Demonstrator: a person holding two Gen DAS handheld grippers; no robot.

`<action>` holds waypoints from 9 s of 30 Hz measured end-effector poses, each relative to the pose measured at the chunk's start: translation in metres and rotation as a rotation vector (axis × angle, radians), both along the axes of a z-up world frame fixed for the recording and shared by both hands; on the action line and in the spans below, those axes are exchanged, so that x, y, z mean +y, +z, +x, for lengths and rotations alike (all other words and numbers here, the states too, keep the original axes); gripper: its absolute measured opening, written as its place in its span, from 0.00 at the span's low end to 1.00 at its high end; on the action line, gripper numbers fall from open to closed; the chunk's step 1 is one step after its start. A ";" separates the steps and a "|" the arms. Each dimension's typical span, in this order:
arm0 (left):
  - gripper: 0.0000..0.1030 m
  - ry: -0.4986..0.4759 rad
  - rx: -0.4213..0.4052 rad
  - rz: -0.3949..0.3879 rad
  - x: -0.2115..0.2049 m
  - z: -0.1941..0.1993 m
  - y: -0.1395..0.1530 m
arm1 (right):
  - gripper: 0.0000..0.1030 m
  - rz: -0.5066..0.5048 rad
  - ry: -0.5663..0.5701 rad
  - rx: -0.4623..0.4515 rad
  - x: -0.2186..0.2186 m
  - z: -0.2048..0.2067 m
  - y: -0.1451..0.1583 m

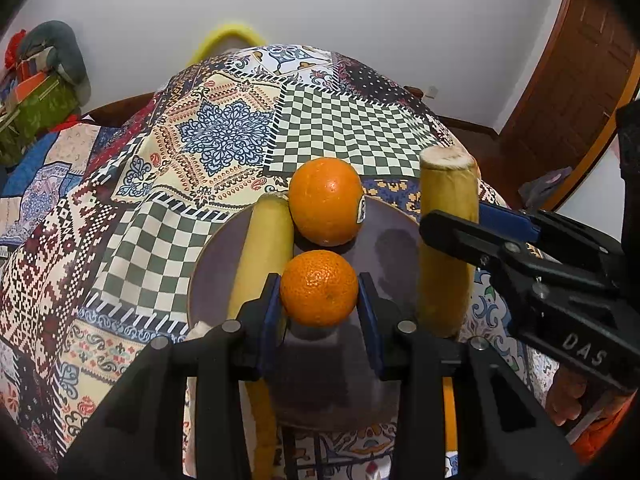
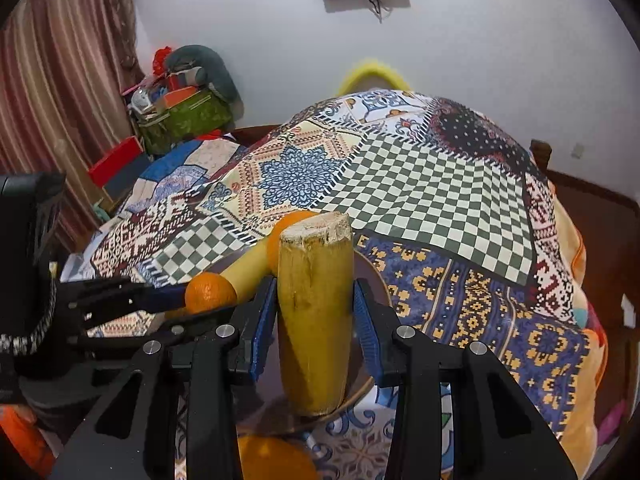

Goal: Organize fruits
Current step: 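Place the yellow fruit on the plate with the right tool while the left tool places the tangerine beside it, then grasp the pomelo segment with the left tool while the right tool grasps another large orange, then lift the pomelo segment with the left tool while the right tool lifts the orange, then lower the pomelo segment onto the plate with the left tool while the right tool sets the orange there, then grasp the second pomelo segment from the quilt with the left tool, then lift the pomelo segment with the left tool while the right tool grasps the tangerine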

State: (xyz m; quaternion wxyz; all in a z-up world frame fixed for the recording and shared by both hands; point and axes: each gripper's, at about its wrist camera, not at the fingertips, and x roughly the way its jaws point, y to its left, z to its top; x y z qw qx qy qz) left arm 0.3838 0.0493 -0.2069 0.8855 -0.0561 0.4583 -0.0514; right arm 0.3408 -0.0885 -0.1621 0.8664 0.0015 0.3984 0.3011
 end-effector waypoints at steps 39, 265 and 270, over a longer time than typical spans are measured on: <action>0.37 0.062 -0.104 0.042 0.022 -0.077 0.070 | 0.47 -0.098 -0.051 -0.133 -0.018 -0.071 0.051; 0.31 0.013 0.097 -0.014 -0.003 -0.246 -0.013 | 0.67 -0.127 -0.036 0.008 -0.041 -0.204 -0.005; 0.38 -0.049 0.108 0.048 -0.013 -0.240 -0.017 | 0.67 -0.123 -0.004 0.021 -0.029 -0.200 -0.012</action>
